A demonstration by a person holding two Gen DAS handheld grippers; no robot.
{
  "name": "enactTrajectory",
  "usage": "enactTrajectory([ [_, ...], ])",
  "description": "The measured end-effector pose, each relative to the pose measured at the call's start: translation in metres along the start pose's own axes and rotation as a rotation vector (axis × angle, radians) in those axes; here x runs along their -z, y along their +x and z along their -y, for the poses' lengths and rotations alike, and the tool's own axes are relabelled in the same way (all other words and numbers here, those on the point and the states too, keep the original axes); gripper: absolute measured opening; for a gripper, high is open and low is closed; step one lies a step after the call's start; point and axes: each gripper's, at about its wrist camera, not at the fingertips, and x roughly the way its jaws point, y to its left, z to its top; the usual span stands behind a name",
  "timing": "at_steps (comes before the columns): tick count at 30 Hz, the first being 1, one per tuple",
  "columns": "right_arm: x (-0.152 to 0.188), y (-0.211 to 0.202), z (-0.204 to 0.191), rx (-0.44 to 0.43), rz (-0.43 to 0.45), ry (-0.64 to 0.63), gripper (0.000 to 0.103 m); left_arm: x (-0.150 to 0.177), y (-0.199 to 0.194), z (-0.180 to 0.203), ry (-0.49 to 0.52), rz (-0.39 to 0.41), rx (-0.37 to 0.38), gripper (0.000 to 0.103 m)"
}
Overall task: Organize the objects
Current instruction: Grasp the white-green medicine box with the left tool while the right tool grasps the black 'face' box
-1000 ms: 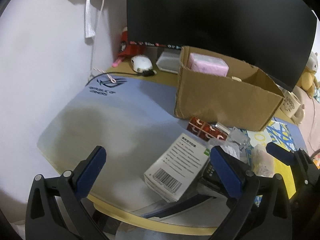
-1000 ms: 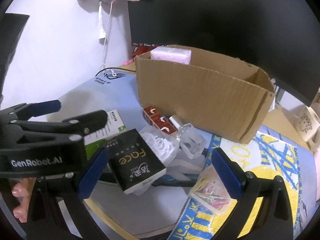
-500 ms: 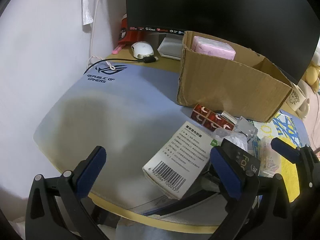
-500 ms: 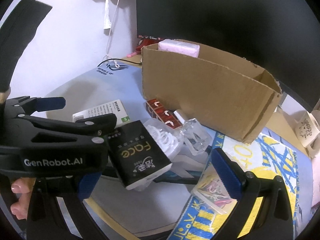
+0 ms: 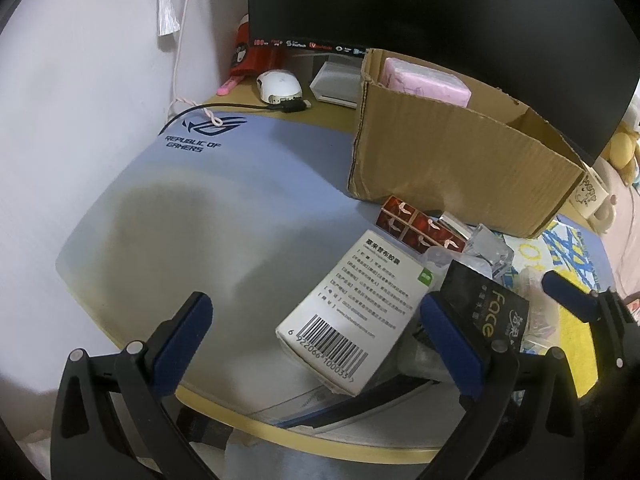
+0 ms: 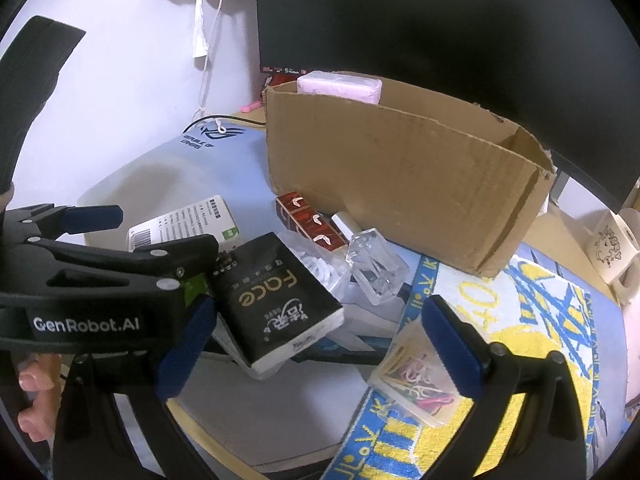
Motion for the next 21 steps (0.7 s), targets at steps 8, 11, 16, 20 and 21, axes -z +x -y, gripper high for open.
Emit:
enactTrajectory([
  [8, 0.002, -0.003, -0.007, -0.084, 0.000, -0.006, 0.051, -0.002, 0.005, -0.012, -0.064, -0.053, 0.042, 0.103],
  [11, 0.002, -0.003, -0.004, -0.082, -0.001, 0.008, 0.040, -0.003, 0.008, -0.019, -0.087, -0.074, 0.050, 0.103],
  [16, 0.002, -0.002, 0.004, -0.096, -0.007, 0.049, 0.040, -0.001, 0.015, -0.018, -0.060, -0.100, -0.019, 0.103],
  [20, 0.001, -0.002, 0.005, -0.109, -0.009, 0.053, 0.041, 0.002, 0.023, -0.005, 0.019, -0.130, -0.087, 0.103],
  [21, 0.001, -0.002, 0.006, -0.096, -0.006, 0.052, 0.043, 0.002, 0.025, -0.004, 0.029, -0.134, -0.104, 0.103],
])
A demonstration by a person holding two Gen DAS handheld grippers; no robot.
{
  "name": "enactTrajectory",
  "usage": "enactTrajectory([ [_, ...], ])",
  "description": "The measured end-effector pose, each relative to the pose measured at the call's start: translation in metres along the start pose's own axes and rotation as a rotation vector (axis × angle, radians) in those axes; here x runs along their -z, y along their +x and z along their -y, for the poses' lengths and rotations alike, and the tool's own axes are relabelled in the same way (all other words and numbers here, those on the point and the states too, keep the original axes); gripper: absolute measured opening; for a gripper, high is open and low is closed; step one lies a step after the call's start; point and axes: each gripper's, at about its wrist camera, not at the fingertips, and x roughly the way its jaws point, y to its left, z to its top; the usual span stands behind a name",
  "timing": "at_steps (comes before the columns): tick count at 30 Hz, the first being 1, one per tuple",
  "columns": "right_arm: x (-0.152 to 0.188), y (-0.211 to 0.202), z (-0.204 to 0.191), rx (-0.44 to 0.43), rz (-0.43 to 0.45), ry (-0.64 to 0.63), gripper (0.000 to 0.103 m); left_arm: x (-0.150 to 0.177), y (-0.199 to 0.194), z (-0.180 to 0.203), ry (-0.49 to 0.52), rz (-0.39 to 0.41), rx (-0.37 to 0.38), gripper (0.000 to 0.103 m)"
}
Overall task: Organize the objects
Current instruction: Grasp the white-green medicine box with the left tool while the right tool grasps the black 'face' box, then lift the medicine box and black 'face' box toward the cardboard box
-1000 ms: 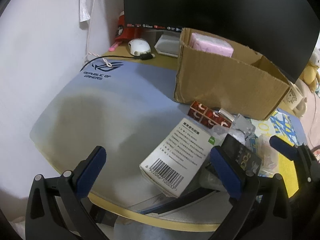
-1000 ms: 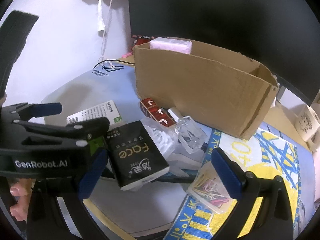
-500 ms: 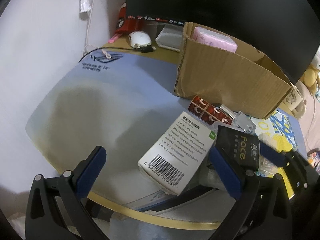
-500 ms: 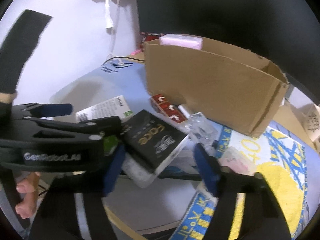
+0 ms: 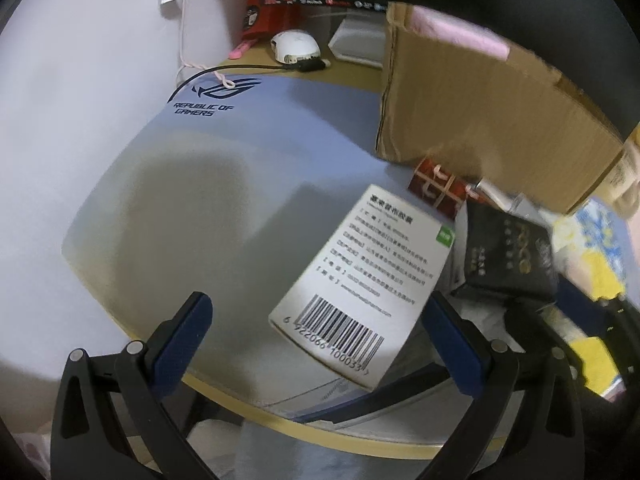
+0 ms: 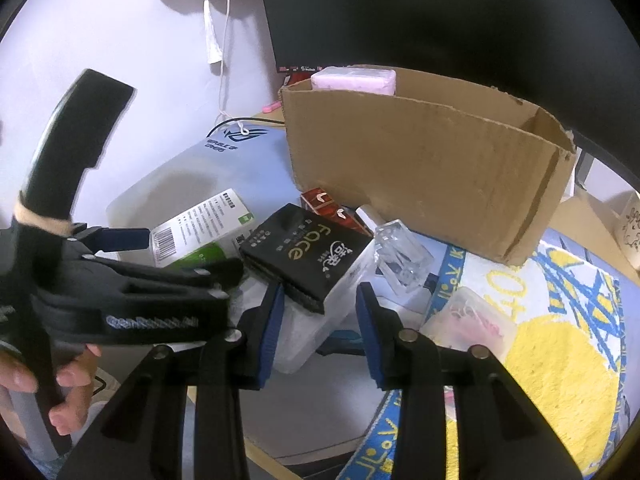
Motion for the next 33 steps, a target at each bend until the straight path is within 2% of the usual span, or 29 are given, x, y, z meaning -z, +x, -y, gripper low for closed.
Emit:
enactTrajectory([
  [2, 0.000, 0.000, 0.001, 0.014, 0.004, 0.001, 0.055, -0.001, -0.002, -0.001, -0.008, 0.013, -0.016, 0.103],
  [4, 0.000, 0.001, 0.002, 0.012, 0.003, 0.007, 0.063, -0.001, -0.003, -0.006, -0.031, 0.024, 0.005, 0.103],
  [8, -0.001, 0.001, -0.002, 0.001, 0.016, -0.010, 0.067, 0.000, -0.007, -0.024, -0.120, 0.065, 0.117, 0.101],
  [11, -0.004, 0.006, -0.009, 0.015, 0.024, -0.044, 0.068, -0.001, -0.008, -0.027, -0.122, 0.080, 0.188, 0.078],
  [12, -0.006, 0.009, -0.013, 0.017, 0.022, -0.055, 0.068, -0.001, -0.007, -0.027, -0.122, 0.072, 0.215, 0.066],
  [15, -0.010, 0.017, -0.017, 0.033, 0.025, -0.057, 0.070, -0.002, -0.005, -0.024, -0.115, 0.077, 0.200, 0.062],
  [17, -0.011, 0.019, -0.019, 0.045, 0.023, -0.047, 0.085, -0.002, -0.007, -0.024, -0.108, 0.089, 0.174, 0.062],
  [19, -0.012, 0.020, -0.019, 0.057, 0.033, -0.045, 0.090, -0.002, -0.007, -0.025, -0.108, 0.094, 0.165, 0.062],
  [24, -0.015, 0.022, -0.019, 0.080, 0.069, -0.042, 0.090, -0.002, -0.006, -0.034, -0.136, 0.093, 0.167, 0.062],
  [26, -0.016, 0.024, -0.020, 0.072, 0.067, -0.048, 0.089, -0.003, -0.004, -0.037, -0.147, 0.094, 0.168, 0.062],
  [28, -0.015, 0.029, -0.023, 0.076, 0.051, -0.060, 0.083, -0.003, -0.003, -0.038, -0.157, 0.093, 0.174, 0.062],
  [33, -0.013, 0.030, -0.027, 0.077, 0.048, -0.068, 0.082, -0.004, -0.003, -0.040, -0.170, 0.097, 0.180, 0.062],
])
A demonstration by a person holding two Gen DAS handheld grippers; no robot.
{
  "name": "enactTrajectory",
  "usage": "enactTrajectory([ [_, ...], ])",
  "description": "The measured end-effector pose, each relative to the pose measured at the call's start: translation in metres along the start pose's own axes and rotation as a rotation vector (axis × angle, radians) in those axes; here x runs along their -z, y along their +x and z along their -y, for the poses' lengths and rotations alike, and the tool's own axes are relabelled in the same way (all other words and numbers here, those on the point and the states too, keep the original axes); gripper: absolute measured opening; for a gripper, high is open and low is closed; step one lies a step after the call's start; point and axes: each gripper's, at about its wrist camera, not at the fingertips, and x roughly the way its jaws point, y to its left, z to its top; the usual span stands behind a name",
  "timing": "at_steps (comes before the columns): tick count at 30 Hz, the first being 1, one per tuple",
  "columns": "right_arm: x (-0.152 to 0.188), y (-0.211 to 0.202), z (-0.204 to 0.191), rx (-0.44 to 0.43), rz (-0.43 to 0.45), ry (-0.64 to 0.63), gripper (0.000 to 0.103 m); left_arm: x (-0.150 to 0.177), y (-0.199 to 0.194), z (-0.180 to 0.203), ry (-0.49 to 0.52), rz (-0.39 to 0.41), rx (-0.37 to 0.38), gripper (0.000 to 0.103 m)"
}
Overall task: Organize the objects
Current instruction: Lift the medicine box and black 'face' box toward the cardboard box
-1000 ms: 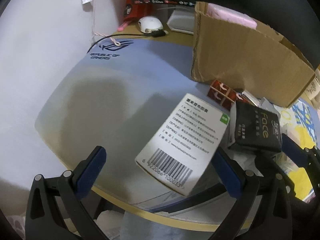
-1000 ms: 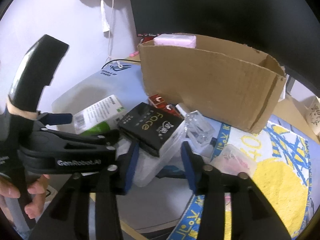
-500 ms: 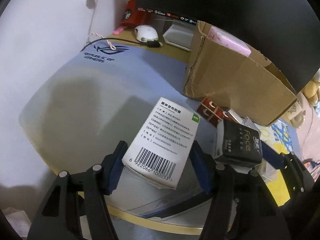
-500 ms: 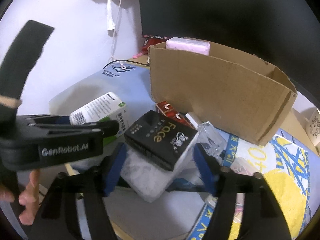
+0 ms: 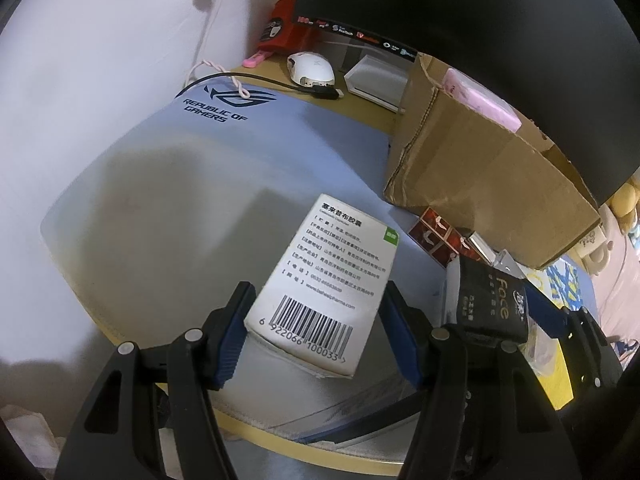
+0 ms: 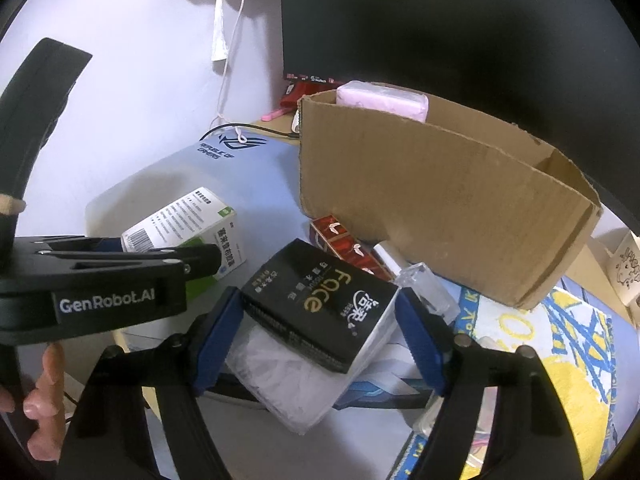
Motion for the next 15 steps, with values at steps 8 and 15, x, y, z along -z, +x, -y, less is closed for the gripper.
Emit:
enactTrajectory([
  [8, 0.0006, -0.0020, 0.0022, 0.002, -0.002, 0.032, 0.082, 0.0011, -0.0011, 0.0024, -0.016, 0.027, -0.014, 0.058],
  [15, -0.0001, -0.0091, 0.0087, -0.017, 0.005, 0.079, 0.082, 0.0019, -0.0037, 0.0084, -0.009, 0.036, -0.008, 0.055],
])
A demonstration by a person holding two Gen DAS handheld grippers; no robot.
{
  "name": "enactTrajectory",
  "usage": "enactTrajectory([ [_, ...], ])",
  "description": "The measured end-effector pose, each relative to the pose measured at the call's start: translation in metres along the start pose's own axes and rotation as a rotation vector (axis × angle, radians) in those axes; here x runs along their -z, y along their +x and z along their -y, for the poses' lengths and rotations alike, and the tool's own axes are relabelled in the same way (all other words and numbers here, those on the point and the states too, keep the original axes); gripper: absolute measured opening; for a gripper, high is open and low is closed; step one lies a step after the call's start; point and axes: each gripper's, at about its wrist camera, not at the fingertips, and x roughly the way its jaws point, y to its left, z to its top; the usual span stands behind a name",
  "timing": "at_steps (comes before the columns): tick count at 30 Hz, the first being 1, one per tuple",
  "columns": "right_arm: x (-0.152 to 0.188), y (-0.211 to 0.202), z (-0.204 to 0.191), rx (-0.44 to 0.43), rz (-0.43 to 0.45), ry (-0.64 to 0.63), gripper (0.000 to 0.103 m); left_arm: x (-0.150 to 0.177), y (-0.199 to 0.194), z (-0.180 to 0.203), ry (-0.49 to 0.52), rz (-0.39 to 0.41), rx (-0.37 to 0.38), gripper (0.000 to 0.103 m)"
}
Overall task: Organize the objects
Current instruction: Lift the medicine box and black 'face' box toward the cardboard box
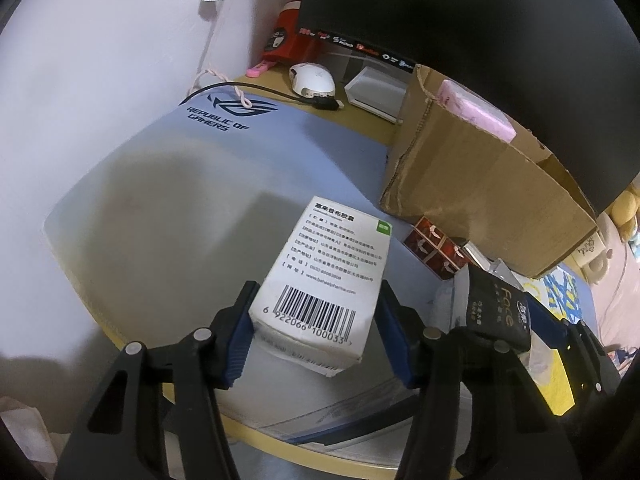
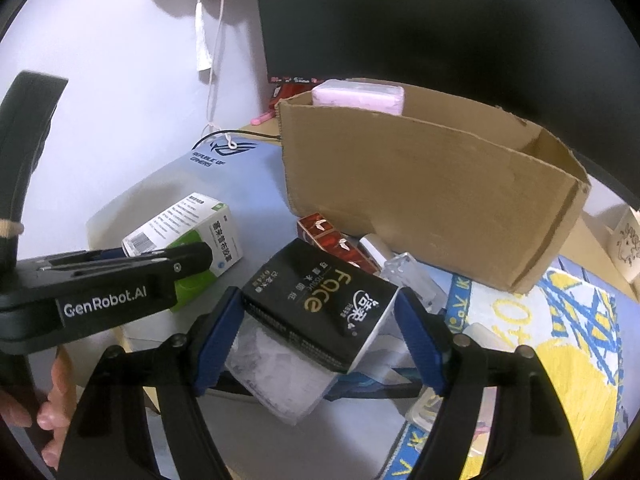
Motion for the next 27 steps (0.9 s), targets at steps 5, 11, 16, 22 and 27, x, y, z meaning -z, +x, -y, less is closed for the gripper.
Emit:
enactTrajectory([
  [5, -0.001, -0.006, 0.004, -0.022, 0.014, 0.012, 0.082, 0.000, -0.003, 0.005, 0.007, 0.011, 0.012, 0.054],
  [11, -0.006, -0.009, 0.011, -0.027, 0.025, 0.032, 0.082, 0.003, -0.016, 0.019, 0.069, 0.065, 0.011, 0.052],
  [16, -0.007, -0.008, 0.017, -0.037, 0.016, 0.055, 0.082, 0.002, -0.020, 0.022, 0.089, 0.085, 0.021, 0.051],
  [22, -0.006, -0.012, 0.020, -0.044, 0.021, 0.059, 0.082, 0.004, -0.023, 0.022, 0.101, 0.101, 0.020, 0.051],
  [27, -0.006, -0.013, 0.026, -0.037, 0.018, 0.065, 0.082, 0.004, -0.025, 0.019, 0.088, 0.107, 0.021, 0.051],
])
